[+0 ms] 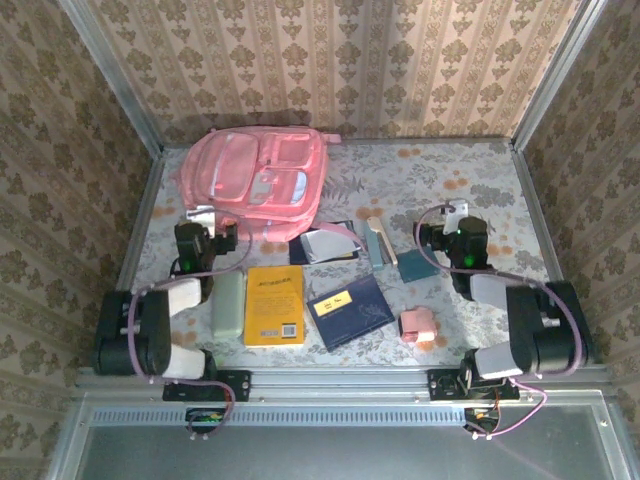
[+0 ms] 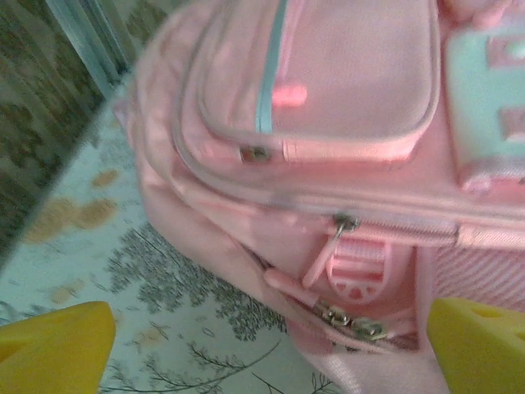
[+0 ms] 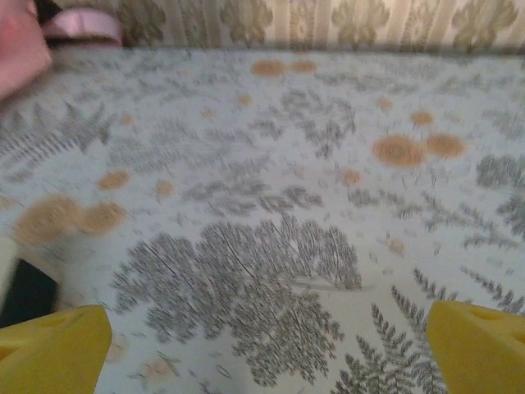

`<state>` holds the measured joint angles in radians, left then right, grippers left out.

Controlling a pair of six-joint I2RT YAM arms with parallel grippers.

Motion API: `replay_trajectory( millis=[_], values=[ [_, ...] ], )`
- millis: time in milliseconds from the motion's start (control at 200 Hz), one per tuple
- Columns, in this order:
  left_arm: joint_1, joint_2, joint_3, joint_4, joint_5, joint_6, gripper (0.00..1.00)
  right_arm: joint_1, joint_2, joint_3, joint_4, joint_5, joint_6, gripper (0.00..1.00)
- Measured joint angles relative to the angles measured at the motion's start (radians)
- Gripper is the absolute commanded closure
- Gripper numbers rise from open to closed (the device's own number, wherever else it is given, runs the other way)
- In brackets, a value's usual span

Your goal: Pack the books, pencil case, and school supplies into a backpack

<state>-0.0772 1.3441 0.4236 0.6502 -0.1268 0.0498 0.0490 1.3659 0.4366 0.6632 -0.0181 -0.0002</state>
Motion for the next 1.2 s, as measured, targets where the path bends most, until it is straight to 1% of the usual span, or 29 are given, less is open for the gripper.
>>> replay_trajectory(
  millis=[65, 100, 150, 250, 320, 390, 470, 520, 575, 640, 680, 750, 805, 890, 965, 1115, 1200],
  values=[
    [-0.044, -0.111, 0.038, -0.071, -0.041, 0.000, 0.00, 0.063, -0.125, 0.017, -0.044, 0.061, 0.013, 0.00],
    [-0.072, -0.164, 0.068, -0.113, -0.060, -0.001, 0.00, 0.124, -0.185, 0.042, -0.071, 0.111, 0.019, 0.00],
    [-0.127, -0.234, 0.135, -0.182, -0.082, -0.004, 0.00, 0.253, -0.242, 0.111, -0.120, 0.177, 0.019, 0.00],
    [-0.246, -0.301, 0.333, -0.376, -0.120, -0.022, 0.00, 0.493, -0.261, 0.303, -0.225, 0.282, 0.022, 0.00],
    [-0.327, -0.315, 0.483, -0.519, -0.156, -0.033, 0.00, 0.622, -0.241, 0.461, -0.349, 0.367, 0.026, 0.00],
    [-0.390, -0.318, 0.615, -0.670, -0.190, -0.069, 0.00, 0.699, -0.202, 0.636, -0.518, 0.443, 0.052, 0.00],
    [-0.405, -0.303, 0.745, -0.860, -0.238, -0.167, 0.00, 0.717, -0.163, 0.789, -0.676, 0.456, 0.069, 0.00],
    [-0.374, -0.288, 0.792, -0.936, -0.237, -0.211, 0.00, 0.711, -0.163, 0.812, -0.711, 0.449, 0.079, 0.00],
    [-0.318, -0.277, 0.800, -0.978, -0.212, -0.263, 0.00, 0.702, -0.178, 0.781, -0.708, 0.444, 0.110, 0.00],
    [-0.214, -0.261, 0.762, -0.996, -0.142, -0.327, 0.00, 0.647, -0.201, 0.716, -0.716, 0.355, 0.185, 0.00],
    [-0.150, -0.237, 0.747, -1.019, -0.102, -0.363, 0.00, 0.592, -0.193, 0.703, -0.748, 0.293, 0.244, 0.00],
    [-0.042, -0.147, 0.751, -1.059, -0.045, -0.421, 0.00, 0.523, -0.148, 0.710, -0.784, 0.224, 0.317, 0.00],
    [0.023, -0.052, 0.768, -1.082, -0.008, -0.446, 0.00, 0.500, -0.116, 0.705, -0.788, 0.186, 0.348, 0.00],
    [0.081, 0.092, 0.813, -1.114, 0.041, -0.456, 0.00, 0.499, -0.067, 0.701, -0.799, 0.121, 0.397, 0.00],
    [0.119, 0.194, 0.861, -1.118, 0.090, -0.459, 0.02, 0.498, 0.003, 0.731, -0.824, 0.049, 0.426, 0.01],
    [0.193, 0.365, 0.995, -1.110, 0.198, -0.469, 0.10, 0.496, 0.143, 0.750, -0.798, -0.072, 0.514, 0.06],
    [0.232, 0.469, 1.081, -1.091, 0.256, -0.477, 0.12, 0.496, 0.251, 0.797, -0.797, -0.127, 0.584, 0.10]
  ],
)
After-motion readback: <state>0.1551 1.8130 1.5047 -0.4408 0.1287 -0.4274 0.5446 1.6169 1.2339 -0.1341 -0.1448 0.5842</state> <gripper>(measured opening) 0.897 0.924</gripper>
